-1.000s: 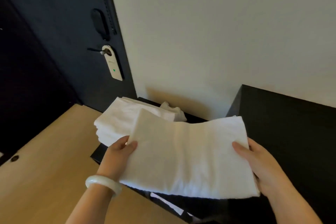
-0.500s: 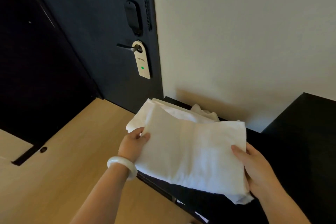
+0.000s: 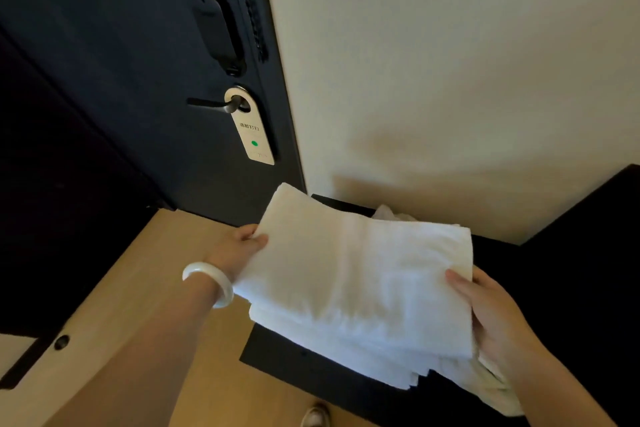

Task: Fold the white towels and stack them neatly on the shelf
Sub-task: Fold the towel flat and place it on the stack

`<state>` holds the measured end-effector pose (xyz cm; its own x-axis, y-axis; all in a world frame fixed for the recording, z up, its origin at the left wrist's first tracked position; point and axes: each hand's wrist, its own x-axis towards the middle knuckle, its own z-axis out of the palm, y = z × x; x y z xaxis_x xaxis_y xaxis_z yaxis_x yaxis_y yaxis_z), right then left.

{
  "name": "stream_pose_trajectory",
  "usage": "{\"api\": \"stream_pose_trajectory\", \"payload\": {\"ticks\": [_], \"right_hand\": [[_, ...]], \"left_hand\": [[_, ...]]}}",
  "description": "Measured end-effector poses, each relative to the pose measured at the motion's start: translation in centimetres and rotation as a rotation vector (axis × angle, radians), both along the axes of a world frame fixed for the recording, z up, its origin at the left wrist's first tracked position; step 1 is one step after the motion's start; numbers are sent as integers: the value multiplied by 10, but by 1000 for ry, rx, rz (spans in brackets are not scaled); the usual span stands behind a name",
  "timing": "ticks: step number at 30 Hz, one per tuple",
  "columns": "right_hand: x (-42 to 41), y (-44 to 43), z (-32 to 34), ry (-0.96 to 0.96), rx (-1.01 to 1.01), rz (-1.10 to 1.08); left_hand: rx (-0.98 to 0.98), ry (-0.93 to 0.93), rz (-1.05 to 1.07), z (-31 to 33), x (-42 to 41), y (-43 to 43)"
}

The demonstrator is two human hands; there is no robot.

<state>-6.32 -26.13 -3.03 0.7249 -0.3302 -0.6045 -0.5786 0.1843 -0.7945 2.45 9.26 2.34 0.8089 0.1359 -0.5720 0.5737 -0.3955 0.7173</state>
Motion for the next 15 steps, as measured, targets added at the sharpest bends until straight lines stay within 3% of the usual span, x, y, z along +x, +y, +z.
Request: {"api": "stream_pose_trajectory", "payload": {"ticks": [7,15], "right_hand": [[12,32,-54,161,-252,-77],[10,42,-51,98,-523,-147]], "left_hand": [[149,218,-277,-87,31,32],[91,-17,-199,-92,44,40]]}}
